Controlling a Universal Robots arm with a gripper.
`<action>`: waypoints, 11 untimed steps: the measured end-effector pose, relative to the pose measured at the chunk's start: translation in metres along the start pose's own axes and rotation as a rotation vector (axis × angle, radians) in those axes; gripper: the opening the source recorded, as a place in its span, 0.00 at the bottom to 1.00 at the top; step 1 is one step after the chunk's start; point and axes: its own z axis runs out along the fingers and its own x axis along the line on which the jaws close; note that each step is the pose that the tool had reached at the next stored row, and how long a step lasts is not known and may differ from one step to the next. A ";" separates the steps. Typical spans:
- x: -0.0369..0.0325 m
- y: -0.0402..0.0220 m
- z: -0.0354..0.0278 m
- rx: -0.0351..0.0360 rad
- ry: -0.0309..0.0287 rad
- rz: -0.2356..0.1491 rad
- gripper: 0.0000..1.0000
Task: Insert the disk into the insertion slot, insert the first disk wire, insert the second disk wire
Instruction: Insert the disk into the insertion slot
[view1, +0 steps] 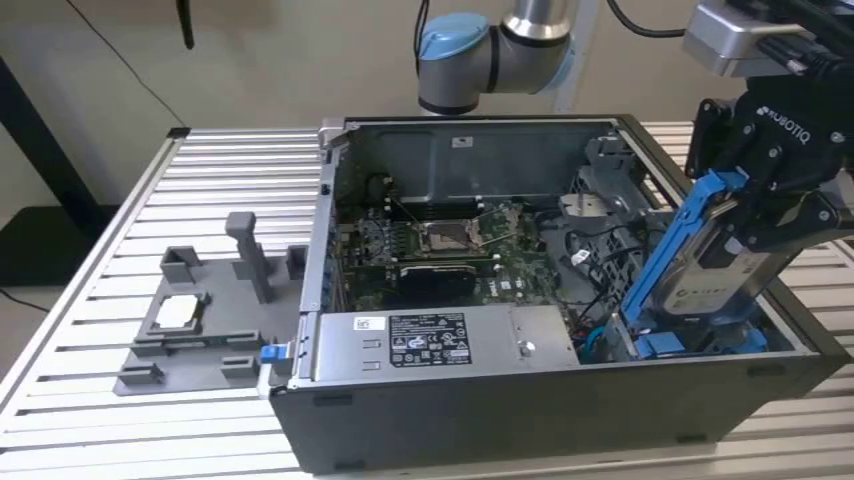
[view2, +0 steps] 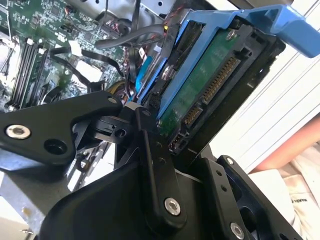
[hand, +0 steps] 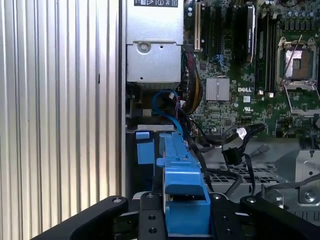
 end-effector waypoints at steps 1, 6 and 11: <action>0.0003 0.0000 0.0009 0.0002 0.0000 0.005 0.32; 0.0011 -0.0001 0.0066 0.0007 -0.0004 0.020 0.32; 0.0013 -0.0003 0.0157 0.0008 -0.0003 0.023 0.32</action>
